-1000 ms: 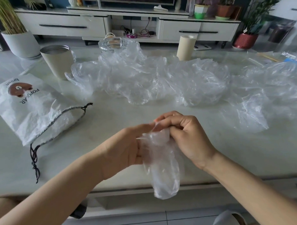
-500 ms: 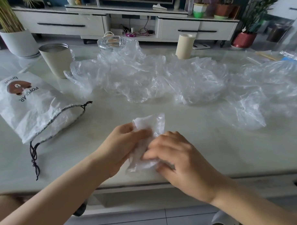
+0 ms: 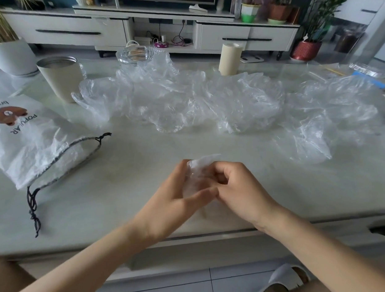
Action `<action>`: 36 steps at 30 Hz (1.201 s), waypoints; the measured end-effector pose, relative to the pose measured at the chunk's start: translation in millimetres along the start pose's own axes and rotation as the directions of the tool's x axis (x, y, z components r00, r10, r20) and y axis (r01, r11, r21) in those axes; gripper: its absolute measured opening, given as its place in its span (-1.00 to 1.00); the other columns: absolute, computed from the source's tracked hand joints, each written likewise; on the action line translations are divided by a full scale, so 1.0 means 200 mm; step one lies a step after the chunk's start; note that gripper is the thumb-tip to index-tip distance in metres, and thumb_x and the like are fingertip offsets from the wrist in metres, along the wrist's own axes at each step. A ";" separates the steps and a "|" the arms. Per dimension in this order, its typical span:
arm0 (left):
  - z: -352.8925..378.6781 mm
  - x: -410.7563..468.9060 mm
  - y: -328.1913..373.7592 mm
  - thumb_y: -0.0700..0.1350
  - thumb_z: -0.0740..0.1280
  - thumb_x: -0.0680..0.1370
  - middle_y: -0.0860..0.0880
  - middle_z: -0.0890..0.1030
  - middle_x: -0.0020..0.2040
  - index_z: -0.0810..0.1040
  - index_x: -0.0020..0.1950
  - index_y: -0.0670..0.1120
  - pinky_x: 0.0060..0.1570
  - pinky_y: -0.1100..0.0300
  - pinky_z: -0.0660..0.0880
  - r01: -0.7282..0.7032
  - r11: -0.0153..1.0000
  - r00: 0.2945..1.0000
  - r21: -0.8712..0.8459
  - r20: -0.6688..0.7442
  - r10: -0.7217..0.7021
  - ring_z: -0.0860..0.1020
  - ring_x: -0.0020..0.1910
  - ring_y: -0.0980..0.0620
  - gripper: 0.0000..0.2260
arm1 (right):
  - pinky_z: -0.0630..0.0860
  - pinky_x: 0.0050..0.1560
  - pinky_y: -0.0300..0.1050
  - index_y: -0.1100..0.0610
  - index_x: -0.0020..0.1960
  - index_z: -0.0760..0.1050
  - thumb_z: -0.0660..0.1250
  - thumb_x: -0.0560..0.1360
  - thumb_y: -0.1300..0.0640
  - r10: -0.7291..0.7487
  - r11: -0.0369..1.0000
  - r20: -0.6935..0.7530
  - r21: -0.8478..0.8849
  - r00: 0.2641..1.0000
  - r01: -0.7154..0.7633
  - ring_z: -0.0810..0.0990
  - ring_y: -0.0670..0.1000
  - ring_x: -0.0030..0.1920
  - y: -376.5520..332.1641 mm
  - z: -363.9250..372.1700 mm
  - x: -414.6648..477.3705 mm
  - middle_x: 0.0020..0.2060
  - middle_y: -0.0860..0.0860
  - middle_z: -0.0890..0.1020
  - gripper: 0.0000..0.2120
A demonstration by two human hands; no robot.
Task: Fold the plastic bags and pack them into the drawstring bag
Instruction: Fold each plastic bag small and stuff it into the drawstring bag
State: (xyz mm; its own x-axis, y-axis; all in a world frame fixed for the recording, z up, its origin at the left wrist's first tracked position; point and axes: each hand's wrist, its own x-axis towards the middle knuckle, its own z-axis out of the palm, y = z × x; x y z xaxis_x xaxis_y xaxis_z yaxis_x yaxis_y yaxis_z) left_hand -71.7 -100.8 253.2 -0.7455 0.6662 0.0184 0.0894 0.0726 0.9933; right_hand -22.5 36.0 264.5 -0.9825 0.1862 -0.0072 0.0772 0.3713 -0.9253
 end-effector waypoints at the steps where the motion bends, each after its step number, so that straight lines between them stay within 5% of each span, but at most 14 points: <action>1: 0.00 0.00 -0.01 -0.01 0.38 0.37 -0.11 0.62 -0.01 0.45 0.11 -0.16 0.06 0.07 0.51 -0.012 1.000 1.000 -0.014 -0.019 0.011 0.59 0.00 0.06 -0.61 | 0.56 -0.08 -0.21 0.06 -0.11 0.62 0.29 0.48 0.32 -0.003 1.000 0.003 0.025 1.000 0.003 0.66 -0.09 -0.13 -0.01 0.00 0.00 -0.19 -0.02 0.70 -0.79; 3: 0.00 0.01 0.00 -0.07 0.28 0.45 -0.18 0.61 -0.07 0.45 0.07 -0.21 0.02 -0.03 0.50 -0.039 0.999 0.997 -0.002 -0.061 0.039 0.56 -0.09 0.05 -0.72 | 0.54 -0.07 -0.27 0.09 -0.10 0.62 0.27 0.52 0.31 -0.008 0.998 0.006 0.067 1.000 0.007 0.65 -0.11 -0.15 -0.02 0.00 -0.01 -0.20 -0.02 0.70 -0.80; 6: -0.02 0.03 0.01 -0.24 0.21 0.59 -0.02 0.62 -0.26 0.48 -0.05 -0.21 -0.16 0.11 0.57 -0.080 0.997 0.981 0.020 -0.174 0.082 0.58 -0.24 0.09 -0.92 | 0.45 -0.13 -0.30 0.22 -0.13 0.60 0.30 0.53 0.17 -0.048 0.997 0.030 0.055 0.998 0.046 0.57 -0.12 -0.23 -0.04 -0.02 -0.01 -0.27 0.07 0.64 -0.84; 11: -0.07 0.06 0.05 -0.29 0.17 0.60 0.07 0.66 -0.29 0.57 -0.06 -0.09 -0.34 0.23 0.57 -0.027 0.989 0.944 -0.148 -0.330 -0.024 0.63 -0.30 0.12 -0.79 | 0.45 -0.12 -0.22 0.17 -0.22 0.56 0.39 0.44 0.02 -0.002 0.992 -0.163 -0.125 0.987 -0.019 0.54 -0.11 -0.25 -0.01 -0.07 0.02 -0.25 -0.01 0.61 -0.79; 13: -0.10 0.06 0.07 -0.25 0.20 0.59 -0.02 0.67 -0.23 0.59 -0.04 -0.12 -0.35 0.22 0.57 -0.010 0.981 0.940 -0.196 -0.336 -0.058 0.64 -0.28 0.05 -0.83 | 0.51 -0.10 -0.18 0.15 -0.09 0.55 0.42 0.38 -0.02 0.095 0.994 -0.163 0.066 0.982 -0.085 0.56 -0.12 -0.22 -0.02 -0.10 0.03 -0.21 -0.03 0.61 -0.75; 15: -0.11 0.06 0.08 -0.23 0.22 0.58 -0.10 0.66 -0.17 0.59 -0.03 -0.14 -0.36 0.21 0.57 -0.008 0.982 0.952 -0.191 -0.302 -0.051 0.63 -0.27 0.02 -0.85 | 0.57 -0.11 -0.17 0.13 0.13 0.48 0.43 0.25 -0.04 0.168 0.927 0.013 0.337 0.986 -0.163 0.61 -0.11 -0.13 -0.04 -0.11 0.02 -0.05 -0.01 0.60 -0.50; 17: -0.10 0.05 0.08 -0.22 0.22 0.58 -0.11 0.65 -0.17 0.59 0.01 -0.15 -0.37 0.20 0.57 -0.009 0.989 0.967 -0.147 -0.254 -0.029 0.63 -0.29 0.02 -0.85 | 0.56 -0.16 -0.19 0.12 0.22 0.43 0.45 0.21 -0.01 0.177 0.899 0.133 0.382 0.975 -0.215 0.62 -0.08 -0.06 -0.06 -0.08 0.01 0.07 0.02 0.58 -0.39; 22: -0.07 0.03 0.07 -0.26 0.23 0.58 -0.05 0.62 -0.37 0.53 -0.06 -0.24 -0.45 0.22 0.52 -0.029 0.999 0.978 -0.028 -0.207 0.022 0.59 -0.45 -0.01 -0.90 | 0.41 -0.40 -0.30 0.24 0.05 0.52 0.35 0.43 0.34 0.223 0.841 0.114 0.480 0.968 -0.250 0.50 -0.08 -0.32 -0.05 -0.02 0.02 -0.21 0.06 0.56 -0.80; 25: -0.08 0.03 0.08 -0.29 0.24 0.57 -0.02 0.59 -0.39 0.52 -0.09 -0.22 -0.47 0.25 0.47 -0.013 0.999 0.980 -0.030 -0.197 0.007 0.56 -0.49 0.01 -0.90 | 0.32 -0.48 -0.32 0.21 -0.01 0.49 0.25 0.43 0.46 0.263 0.729 0.122 0.624 0.957 -0.281 0.36 -0.12 -0.47 -0.06 -0.02 0.04 -0.34 0.05 0.49 -0.77; 31: -0.07 0.02 0.09 -0.37 0.17 0.57 -0.01 0.51 -0.48 0.52 -0.10 -0.21 -0.52 0.32 0.39 0.143 0.960 0.974 -0.240 -0.139 -0.179 0.48 -0.54 0.07 -0.83 | 0.15 -0.57 -0.32 0.17 -0.10 0.53 0.05 0.40 0.52 0.257 0.665 0.112 0.700 0.960 -0.260 0.26 -0.13 -0.58 -0.08 -0.02 0.05 -0.53 -0.05 0.49 -0.62; 36: -0.06 0.02 0.12 -0.34 0.09 0.56 -0.10 0.58 -0.40 0.56 -0.09 -0.22 -0.51 0.29 0.46 0.236 0.869 0.954 -0.434 -0.065 -0.292 0.51 -0.52 0.02 -0.75 | 0.13 -0.59 -0.32 0.13 -0.48 0.54 0.07 0.39 0.50 0.298 0.607 0.119 0.742 0.947 -0.285 0.24 -0.13 -0.61 -0.11 0.00 0.04 -0.27 0.07 0.61 -0.55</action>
State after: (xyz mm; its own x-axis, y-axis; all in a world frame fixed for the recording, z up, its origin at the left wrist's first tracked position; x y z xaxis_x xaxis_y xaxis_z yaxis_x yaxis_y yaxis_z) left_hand -79.8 -104.6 278.4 -0.7804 0.5664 -0.2650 -0.3853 -0.1018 0.9172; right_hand -32.0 28.8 284.5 -0.9276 0.1784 -0.3282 0.2007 -0.5029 -0.8407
